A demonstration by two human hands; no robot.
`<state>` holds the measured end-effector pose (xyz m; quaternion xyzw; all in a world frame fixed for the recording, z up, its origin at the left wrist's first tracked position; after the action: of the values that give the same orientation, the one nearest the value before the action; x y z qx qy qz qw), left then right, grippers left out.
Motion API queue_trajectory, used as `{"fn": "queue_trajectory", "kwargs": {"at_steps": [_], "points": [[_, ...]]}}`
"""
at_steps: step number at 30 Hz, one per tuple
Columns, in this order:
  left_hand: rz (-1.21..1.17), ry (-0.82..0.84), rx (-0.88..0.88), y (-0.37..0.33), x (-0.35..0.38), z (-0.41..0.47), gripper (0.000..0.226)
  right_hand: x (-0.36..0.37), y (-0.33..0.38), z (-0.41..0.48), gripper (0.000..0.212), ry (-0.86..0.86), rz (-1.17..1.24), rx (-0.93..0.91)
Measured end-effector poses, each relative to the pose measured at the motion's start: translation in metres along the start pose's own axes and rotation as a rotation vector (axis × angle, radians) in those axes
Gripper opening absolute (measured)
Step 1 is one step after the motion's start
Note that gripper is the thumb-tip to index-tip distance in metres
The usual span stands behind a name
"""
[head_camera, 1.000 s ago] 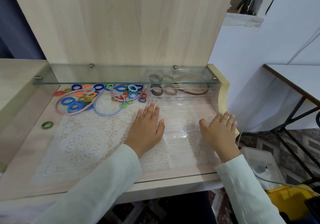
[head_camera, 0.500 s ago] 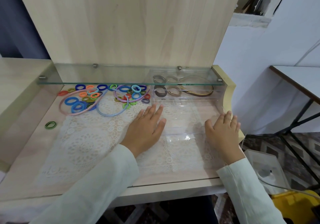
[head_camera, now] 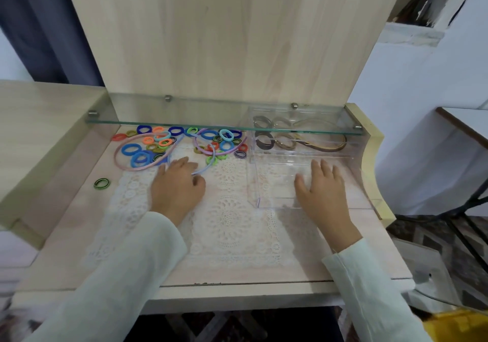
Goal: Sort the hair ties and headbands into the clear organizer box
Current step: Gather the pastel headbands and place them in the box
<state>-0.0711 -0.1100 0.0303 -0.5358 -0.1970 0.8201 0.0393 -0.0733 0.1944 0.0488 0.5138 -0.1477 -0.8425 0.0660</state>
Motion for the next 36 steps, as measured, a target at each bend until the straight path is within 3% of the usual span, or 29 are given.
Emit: {"fn": "queue_trajectory", "kwargs": {"at_steps": [8,12,17,22,26,31,36], "points": [[-0.083,-0.112,0.184,0.003,-0.007,-0.001,0.019,0.002,0.092,0.001,0.044,-0.021,0.072,-0.224],[-0.097,-0.055,0.229,0.002,-0.012,-0.004,0.018,0.016,0.126,0.008,0.039,0.027,0.049,-0.329],[-0.105,0.076,0.164,0.012,-0.014,-0.009,0.017,0.047,0.168,0.013,0.048,0.137,0.028,-0.507],[-0.270,0.090,0.029,0.022,-0.030,-0.013,0.015,0.085,0.189,0.020,0.038,0.290,-0.028,-0.517],[-0.446,0.102,-0.052,0.029,-0.041,-0.012,0.010,0.089,0.202,0.020,0.033,0.279,-0.017,-0.534],[-0.554,0.054,-0.120,0.038,-0.065,-0.012,0.023,0.092,0.213,0.018,0.033,0.237,-0.053,-0.522],[-0.689,0.039,-0.233,0.047,-0.081,-0.010,0.012,0.092,0.219,0.011,0.034,0.168,-0.045,-0.519]]}}
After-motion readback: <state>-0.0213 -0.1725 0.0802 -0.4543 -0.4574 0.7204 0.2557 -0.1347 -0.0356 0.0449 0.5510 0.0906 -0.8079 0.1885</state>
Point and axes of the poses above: each hand's wrist, its own z-axis towards the middle knuckle, its own x-axis out of the palm, y = z × x, the point moved 10 cm from there along z, towards the middle knuckle, and after that the axes turned 14 degrees about -y, right-handed, at the moved point
